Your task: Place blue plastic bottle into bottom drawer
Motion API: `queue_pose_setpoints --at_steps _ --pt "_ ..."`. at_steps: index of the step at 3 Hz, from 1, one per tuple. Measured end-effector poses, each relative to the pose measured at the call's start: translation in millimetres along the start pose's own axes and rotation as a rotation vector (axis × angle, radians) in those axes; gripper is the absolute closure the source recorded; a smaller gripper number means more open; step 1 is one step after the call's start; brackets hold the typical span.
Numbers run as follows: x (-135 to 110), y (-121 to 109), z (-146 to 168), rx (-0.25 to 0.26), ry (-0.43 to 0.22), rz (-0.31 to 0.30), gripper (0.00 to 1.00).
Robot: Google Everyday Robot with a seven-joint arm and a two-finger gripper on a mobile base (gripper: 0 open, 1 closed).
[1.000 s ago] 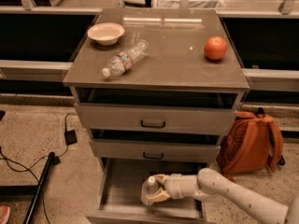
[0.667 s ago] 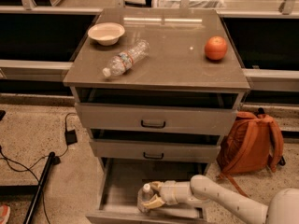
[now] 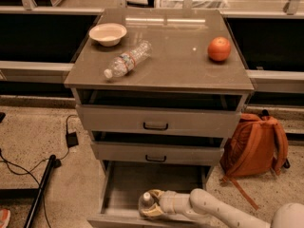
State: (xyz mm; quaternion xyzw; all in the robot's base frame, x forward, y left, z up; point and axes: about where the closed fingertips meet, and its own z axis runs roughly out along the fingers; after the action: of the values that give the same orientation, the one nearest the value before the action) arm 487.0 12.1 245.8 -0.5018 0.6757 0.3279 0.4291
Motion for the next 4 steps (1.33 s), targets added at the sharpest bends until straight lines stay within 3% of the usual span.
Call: queue_pose_setpoints --at_steps 1,3,4 --pt "21.1 1.5 9.5 -0.011 0.001 0.038 0.59" --pt "22.4 0.6 10.0 -0.011 0.000 0.040 0.13" --pt "22.4 0.6 10.0 -0.011 0.000 0.040 0.00"
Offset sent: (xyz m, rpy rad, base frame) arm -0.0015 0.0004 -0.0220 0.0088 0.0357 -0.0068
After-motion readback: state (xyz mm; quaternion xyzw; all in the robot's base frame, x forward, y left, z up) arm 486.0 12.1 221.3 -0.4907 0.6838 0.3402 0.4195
